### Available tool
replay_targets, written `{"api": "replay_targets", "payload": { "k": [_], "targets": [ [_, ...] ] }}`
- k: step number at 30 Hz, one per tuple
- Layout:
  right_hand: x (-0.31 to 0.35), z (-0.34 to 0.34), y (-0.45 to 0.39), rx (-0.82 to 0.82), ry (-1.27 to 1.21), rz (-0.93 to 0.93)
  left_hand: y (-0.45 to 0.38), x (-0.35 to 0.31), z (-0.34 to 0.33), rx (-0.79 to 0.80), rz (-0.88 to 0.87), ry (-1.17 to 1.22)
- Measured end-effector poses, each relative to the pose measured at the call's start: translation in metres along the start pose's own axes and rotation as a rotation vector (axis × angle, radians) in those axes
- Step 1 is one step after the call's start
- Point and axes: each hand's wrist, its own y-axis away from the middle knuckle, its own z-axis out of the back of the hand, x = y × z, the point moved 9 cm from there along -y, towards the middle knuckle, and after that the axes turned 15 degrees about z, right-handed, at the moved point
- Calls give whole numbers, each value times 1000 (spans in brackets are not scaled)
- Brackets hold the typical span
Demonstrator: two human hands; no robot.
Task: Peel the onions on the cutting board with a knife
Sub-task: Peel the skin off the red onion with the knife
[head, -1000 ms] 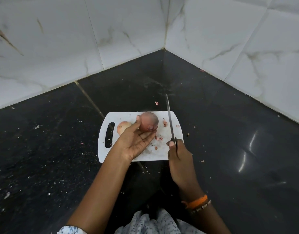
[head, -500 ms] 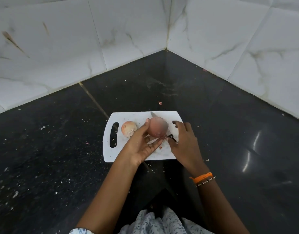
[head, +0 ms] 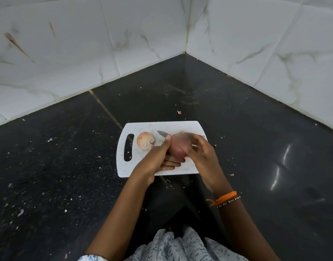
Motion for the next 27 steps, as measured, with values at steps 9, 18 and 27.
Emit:
{"api": "replay_targets", "payload": {
  "k": [9,18,27],
  "targets": [
    [4,6,3,-61,5,24,10,-15,1,-3,-263,57],
    [20,14,-1,-139,255,204,7,-12,4,-9,-215,63],
    [12,42,-12,-357,370,156,5,-7,1,85,-177,142]
  ]
}}
